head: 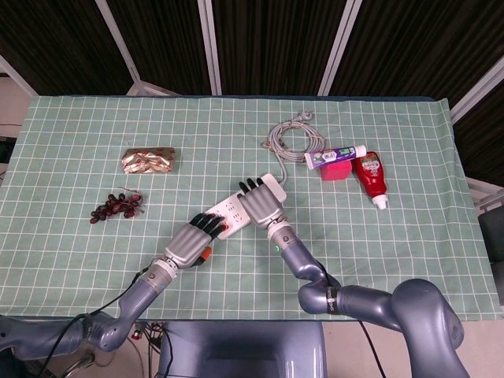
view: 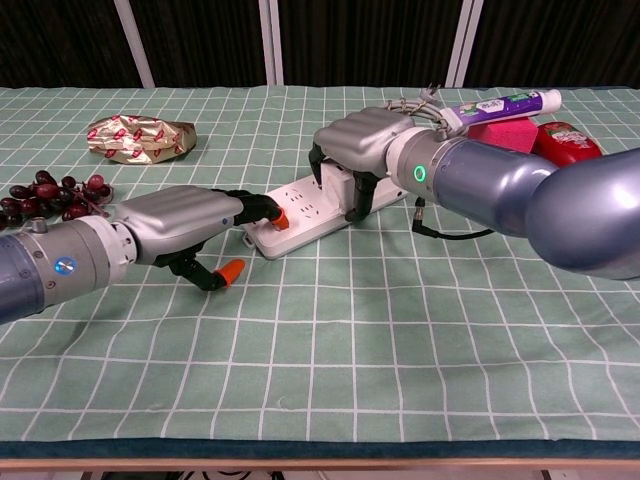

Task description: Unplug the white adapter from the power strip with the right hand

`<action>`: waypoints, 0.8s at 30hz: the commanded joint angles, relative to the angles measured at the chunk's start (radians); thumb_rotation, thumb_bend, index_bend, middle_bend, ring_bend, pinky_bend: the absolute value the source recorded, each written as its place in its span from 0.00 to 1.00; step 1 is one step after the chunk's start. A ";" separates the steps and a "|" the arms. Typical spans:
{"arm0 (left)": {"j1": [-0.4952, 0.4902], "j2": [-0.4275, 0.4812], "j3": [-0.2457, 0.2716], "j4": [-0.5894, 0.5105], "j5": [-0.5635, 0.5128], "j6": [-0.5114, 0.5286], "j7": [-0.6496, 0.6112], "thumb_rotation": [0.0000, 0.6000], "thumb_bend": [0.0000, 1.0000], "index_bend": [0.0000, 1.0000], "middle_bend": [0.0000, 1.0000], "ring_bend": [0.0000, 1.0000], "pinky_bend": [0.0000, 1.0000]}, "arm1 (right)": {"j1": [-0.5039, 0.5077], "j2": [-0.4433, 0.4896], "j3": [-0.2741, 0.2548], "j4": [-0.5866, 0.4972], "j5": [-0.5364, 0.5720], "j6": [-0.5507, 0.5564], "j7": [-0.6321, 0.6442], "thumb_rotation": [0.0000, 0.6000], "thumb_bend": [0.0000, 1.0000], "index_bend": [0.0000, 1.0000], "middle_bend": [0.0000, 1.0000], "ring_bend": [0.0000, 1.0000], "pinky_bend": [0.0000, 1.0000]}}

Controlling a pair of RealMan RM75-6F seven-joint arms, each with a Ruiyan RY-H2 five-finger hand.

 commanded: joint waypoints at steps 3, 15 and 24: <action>0.000 0.000 0.001 -0.002 0.003 0.000 -0.002 1.00 0.52 0.19 0.11 0.05 0.13 | -0.001 0.001 0.007 -0.009 0.004 0.022 -0.013 1.00 0.76 0.59 0.20 0.17 0.24; 0.002 0.003 0.002 -0.005 0.006 0.003 -0.005 1.00 0.52 0.19 0.11 0.05 0.13 | -0.009 -0.010 0.020 -0.012 0.000 0.076 -0.024 1.00 0.76 0.60 0.21 0.18 0.24; 0.004 0.008 0.001 -0.012 0.005 0.006 -0.005 1.00 0.52 0.19 0.11 0.05 0.13 | -0.023 0.009 0.029 -0.060 -0.008 0.128 -0.049 1.00 0.76 0.61 0.21 0.18 0.24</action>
